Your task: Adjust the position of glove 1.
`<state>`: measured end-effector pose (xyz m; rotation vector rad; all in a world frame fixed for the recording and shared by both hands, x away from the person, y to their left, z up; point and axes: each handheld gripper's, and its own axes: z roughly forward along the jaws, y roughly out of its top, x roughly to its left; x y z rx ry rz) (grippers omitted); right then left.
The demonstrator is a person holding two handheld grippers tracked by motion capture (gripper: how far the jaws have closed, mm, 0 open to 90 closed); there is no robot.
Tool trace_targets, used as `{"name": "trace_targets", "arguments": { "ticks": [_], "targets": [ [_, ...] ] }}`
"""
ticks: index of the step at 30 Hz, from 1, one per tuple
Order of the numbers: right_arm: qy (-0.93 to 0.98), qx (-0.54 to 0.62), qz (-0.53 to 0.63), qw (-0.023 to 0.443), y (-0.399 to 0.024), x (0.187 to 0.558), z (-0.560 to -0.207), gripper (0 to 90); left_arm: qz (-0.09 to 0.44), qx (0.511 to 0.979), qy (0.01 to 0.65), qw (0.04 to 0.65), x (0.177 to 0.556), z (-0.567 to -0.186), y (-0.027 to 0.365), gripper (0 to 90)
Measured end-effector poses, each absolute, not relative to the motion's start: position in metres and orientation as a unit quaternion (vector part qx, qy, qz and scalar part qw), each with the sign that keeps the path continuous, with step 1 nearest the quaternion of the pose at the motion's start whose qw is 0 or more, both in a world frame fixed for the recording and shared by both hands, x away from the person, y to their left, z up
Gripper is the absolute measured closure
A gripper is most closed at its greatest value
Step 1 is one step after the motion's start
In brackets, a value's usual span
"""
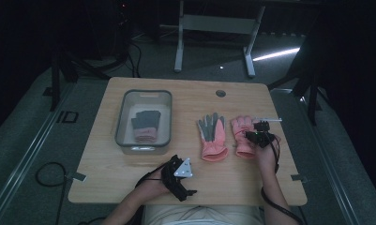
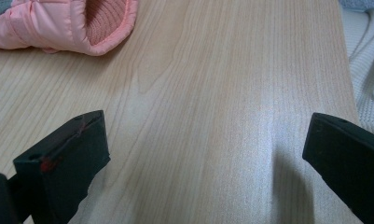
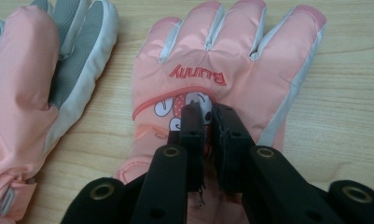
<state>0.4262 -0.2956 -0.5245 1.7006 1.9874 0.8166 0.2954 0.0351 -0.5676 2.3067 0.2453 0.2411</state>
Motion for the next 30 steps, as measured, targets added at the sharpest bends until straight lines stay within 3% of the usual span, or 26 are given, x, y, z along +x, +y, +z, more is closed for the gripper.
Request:
{"name": "trace_targets", "arguments": {
  "ticks": [13,22,30],
  "targets": [
    [0.793,0.498,0.285,0.204,-0.313,0.424,-0.495,64.1,0.094,0.909,0.096,0.394,0.296,-0.567,0.035,0.0],
    [0.833,0.449,0.258,0.195,-0.317,0.432,-0.496,52.8,0.093,0.910,0.096,0.393,0.296,-0.568,0.035,0.0],
    [0.822,0.484,0.244,0.176,-0.324,0.437,-0.516,54.7,0.096,0.910,0.096,0.392,0.296,-0.568,0.035,0.0]
  ]
}}
